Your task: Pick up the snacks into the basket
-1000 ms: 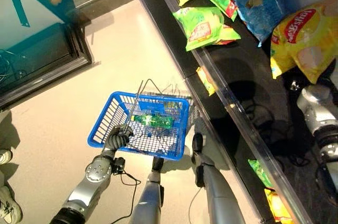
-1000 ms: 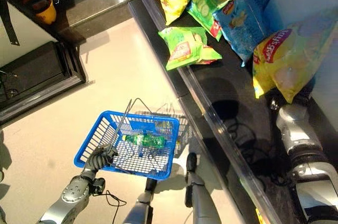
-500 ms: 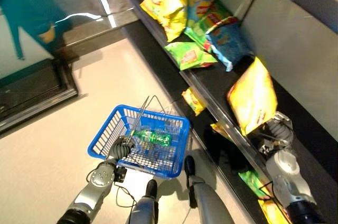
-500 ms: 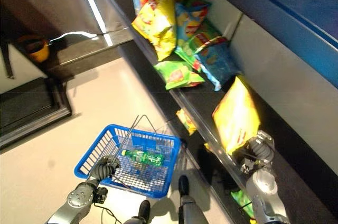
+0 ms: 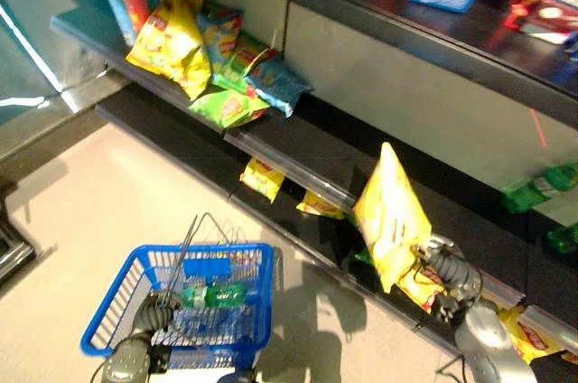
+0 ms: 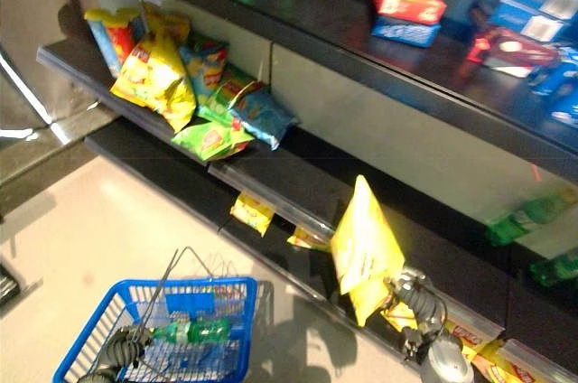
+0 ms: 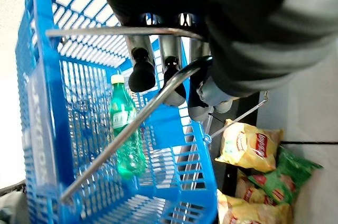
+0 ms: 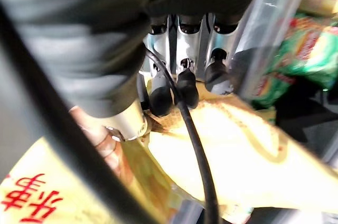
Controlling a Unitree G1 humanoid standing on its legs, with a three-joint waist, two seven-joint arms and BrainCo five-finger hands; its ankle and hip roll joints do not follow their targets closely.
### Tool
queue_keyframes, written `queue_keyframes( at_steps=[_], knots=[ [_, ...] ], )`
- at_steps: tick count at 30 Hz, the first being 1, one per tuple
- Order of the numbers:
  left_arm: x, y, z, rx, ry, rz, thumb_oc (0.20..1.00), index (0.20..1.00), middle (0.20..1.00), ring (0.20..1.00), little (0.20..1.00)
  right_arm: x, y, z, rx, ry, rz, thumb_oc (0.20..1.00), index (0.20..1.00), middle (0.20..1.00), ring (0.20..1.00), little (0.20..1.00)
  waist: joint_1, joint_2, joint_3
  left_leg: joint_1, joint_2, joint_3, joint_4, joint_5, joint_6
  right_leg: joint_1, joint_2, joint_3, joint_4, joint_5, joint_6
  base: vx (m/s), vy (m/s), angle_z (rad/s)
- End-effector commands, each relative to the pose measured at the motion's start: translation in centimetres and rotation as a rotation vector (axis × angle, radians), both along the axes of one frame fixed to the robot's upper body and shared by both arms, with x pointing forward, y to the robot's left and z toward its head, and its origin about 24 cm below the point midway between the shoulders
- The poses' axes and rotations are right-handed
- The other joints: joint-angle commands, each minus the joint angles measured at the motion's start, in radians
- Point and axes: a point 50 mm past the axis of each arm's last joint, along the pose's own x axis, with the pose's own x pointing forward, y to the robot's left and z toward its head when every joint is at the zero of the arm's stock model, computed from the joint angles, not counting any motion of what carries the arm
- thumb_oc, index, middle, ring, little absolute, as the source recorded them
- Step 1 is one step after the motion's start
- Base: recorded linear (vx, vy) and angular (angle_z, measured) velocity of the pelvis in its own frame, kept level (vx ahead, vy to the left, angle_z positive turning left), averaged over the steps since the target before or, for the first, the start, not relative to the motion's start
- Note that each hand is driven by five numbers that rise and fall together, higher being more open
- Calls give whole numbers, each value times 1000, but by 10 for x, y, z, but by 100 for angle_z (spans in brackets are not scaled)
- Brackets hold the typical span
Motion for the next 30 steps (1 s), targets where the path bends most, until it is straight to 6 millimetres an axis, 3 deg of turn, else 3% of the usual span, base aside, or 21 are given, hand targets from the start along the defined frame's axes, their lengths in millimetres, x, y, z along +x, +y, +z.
queue_keyframes(
  at_steps=[1, 6, 9, 11, 12, 14, 15, 20, 25, 30],
  knots=[
    [42, -7, 63, 20, -351, -106, 200, 200, 200, 200, 200, -19, -16, -6, -148, 69, 78, 200, 200, 200, 200, 200, -30, 23, -71, 11, -19, -79, -12, -52, -31, -44, 1, 12, 61, 5, 55, -26, -222, 20],
    [52, -23, 67, -7, -383, -160, 200, 200, 200, 200, 200, -33, -8, -36, -223, 230, 167, 200, 200, 200, 200, 200, -48, 32, -69, 10, 4, -117, 22, -43, -53, -10, 34, -21, 42, -27, 30, -21, -175, 38],
    [55, -35, 69, -28, -398, -218, 200, 200, 200, 200, 200, -26, 4, -48, -277, 279, 241, 200, 200, 200, 200, 200, -35, 34, -63, 12, 5, -167, 57, -53, -59, -3, 50, -7, 45, -38, 12, -16, -92, 11],
    [57, -45, 72, -51, -410, -270, 200, 200, 200, 200, 200, -14, 16, -52, -315, 287, 293, 200, 200, 200, 200, 200, -13, 33, -55, 3, -7, -246, 90, -61, -72, -3, 53, 4, 48, -39, 3, -19, -48, -15],
    [60, -60, 75, -85, -424, -334, 200, 200, 200, 200, 200, -6, 32, -62, -310, 323, 313, 200, 200, 200, 200, 200, 1, 42, -56, 7, -12, -299, 75, -59, -81, 1, 57, 6, 44, -36, 0, -23, -15, -23],
    [63, -71, 76, -104, -421, -381, 200, 200, 200, 200, 200, 0, 42, -68, -319, 342, 323, 200, 200, 200, 200, 200, 0, 55, -60, 7, -15, -302, 53, -47, -78, 6, 55, -14, 28, -28, 4, -13, 8, -8],
    [63, -71, 76, -103, -422, -381, 200, 200, 200, 200, 200, 1, 42, -68, -319, 341, 323, 200, 200, 200, 200, 200, -2, 55, -60, 7, -15, -303, 52, -47, -78, 6, 55, -15, 27, -27, 4, -35, 29, 17],
    [69, -98, 91, -139, -466, -533, 200, 200, 200, 200, 200, 32, 82, -64, -427, 310, 431, 200, 200, 200, 200, 200, 15, 69, -54, -5, -26, -312, 25, -36, -69, -22, 47, -13, 22, -16, 6, -56, 49, 21],
    [74, -121, 103, -152, -488, -658, 200, 200, 200, 200, 200, 58, 122, -43, -529, 198, 561, 200, 200, 200, 200, 200, 34, 66, -29, -18, -39, -313, 28, -40, -55, -50, 35, 3, 44, -8, 9, -36, 45, 0],
    [77, -142, 111, -135, -501, -775, 200, 200, 200, 200, 200, 69, 149, -27, -542, 117, 619, 200, 200, 200, 200, 200, 41, 68, -1, -38, -50, -314, 43, -44, -44, -82, 23, 17, 70, -1, 13, -57, 56, 2]
  ],
)
